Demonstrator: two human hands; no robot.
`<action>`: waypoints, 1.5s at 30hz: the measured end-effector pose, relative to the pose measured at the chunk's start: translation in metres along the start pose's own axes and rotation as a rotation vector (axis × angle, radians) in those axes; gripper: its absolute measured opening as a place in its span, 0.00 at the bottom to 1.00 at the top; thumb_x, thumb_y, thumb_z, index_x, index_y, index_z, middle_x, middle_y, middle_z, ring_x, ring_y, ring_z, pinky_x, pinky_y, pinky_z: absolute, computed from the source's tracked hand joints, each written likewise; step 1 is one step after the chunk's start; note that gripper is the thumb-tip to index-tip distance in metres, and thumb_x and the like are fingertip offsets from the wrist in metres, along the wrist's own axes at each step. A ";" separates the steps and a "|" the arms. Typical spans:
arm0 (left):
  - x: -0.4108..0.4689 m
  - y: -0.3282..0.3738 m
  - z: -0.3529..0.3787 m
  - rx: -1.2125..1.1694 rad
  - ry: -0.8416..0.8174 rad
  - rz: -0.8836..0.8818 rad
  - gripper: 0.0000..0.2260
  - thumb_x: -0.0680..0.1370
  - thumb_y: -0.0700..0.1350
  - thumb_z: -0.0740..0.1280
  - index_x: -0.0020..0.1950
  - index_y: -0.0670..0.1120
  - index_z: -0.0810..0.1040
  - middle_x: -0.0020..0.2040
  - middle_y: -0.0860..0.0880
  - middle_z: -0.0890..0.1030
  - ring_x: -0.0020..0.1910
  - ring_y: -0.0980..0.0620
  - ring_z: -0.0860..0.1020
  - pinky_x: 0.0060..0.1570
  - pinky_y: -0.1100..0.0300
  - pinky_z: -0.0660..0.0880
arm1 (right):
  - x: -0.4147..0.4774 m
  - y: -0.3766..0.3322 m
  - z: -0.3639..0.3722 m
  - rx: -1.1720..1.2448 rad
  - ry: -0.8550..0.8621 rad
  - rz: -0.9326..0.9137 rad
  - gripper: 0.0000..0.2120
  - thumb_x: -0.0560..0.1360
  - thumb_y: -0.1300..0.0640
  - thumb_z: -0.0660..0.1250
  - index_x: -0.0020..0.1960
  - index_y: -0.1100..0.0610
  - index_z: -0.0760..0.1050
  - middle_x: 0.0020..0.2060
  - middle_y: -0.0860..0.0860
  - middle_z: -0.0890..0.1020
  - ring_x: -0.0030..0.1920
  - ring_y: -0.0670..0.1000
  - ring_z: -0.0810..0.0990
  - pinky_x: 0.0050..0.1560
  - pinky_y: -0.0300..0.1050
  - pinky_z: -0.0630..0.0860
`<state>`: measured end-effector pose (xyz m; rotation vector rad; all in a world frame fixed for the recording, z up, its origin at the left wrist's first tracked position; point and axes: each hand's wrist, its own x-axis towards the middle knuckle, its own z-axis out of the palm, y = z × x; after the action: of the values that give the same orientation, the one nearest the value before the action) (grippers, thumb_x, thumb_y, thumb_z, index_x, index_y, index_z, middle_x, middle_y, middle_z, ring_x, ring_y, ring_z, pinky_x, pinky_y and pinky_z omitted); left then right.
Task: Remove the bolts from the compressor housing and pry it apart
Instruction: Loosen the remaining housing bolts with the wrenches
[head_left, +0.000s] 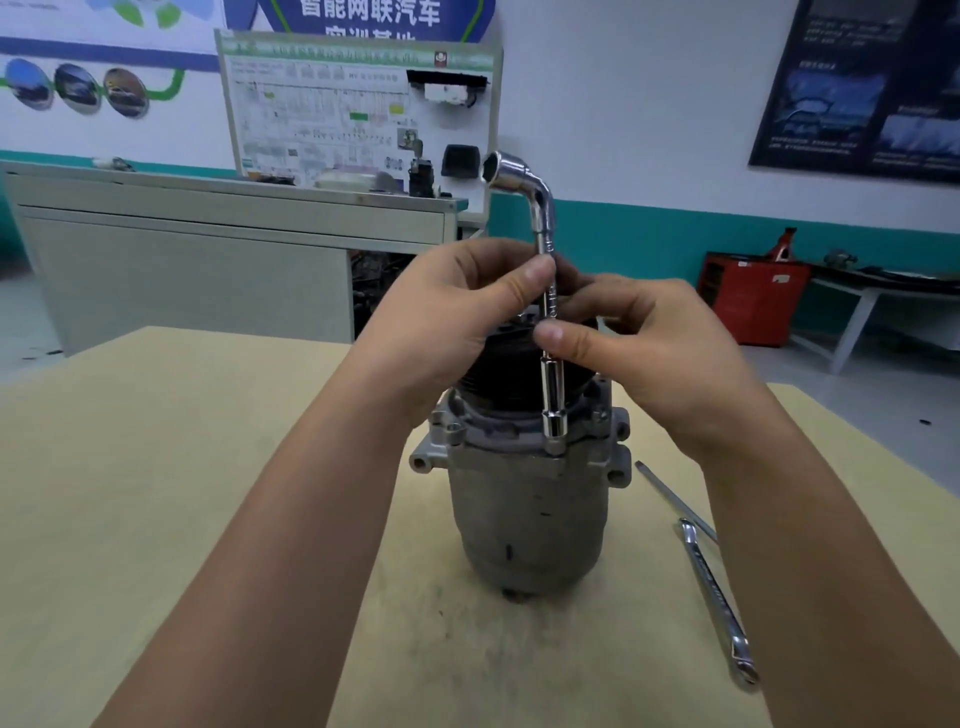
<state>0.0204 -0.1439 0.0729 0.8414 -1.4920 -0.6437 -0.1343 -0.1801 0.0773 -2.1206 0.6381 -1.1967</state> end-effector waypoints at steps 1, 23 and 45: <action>0.000 0.000 0.000 0.007 -0.002 -0.002 0.07 0.74 0.47 0.66 0.43 0.50 0.84 0.46 0.50 0.86 0.51 0.53 0.83 0.53 0.59 0.78 | 0.000 0.002 0.000 0.073 -0.001 -0.001 0.10 0.60 0.47 0.72 0.39 0.51 0.81 0.39 0.42 0.84 0.44 0.38 0.80 0.45 0.30 0.74; 0.000 -0.005 -0.001 -0.055 0.000 -0.062 0.08 0.65 0.48 0.75 0.37 0.48 0.78 0.45 0.46 0.86 0.47 0.51 0.84 0.46 0.61 0.79 | 0.000 0.014 0.009 0.254 0.006 0.049 0.13 0.57 0.51 0.74 0.37 0.58 0.77 0.31 0.44 0.81 0.36 0.42 0.82 0.38 0.32 0.76; -0.004 -0.002 0.003 0.152 -0.004 -0.067 0.05 0.69 0.53 0.70 0.38 0.52 0.81 0.47 0.44 0.84 0.45 0.47 0.82 0.52 0.50 0.77 | -0.002 0.011 -0.005 0.193 -0.152 0.099 0.16 0.66 0.53 0.67 0.51 0.60 0.79 0.52 0.57 0.82 0.56 0.51 0.80 0.55 0.38 0.76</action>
<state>0.0172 -0.1423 0.0691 1.0109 -1.5362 -0.5870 -0.1409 -0.1877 0.0700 -1.9724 0.5307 -0.9911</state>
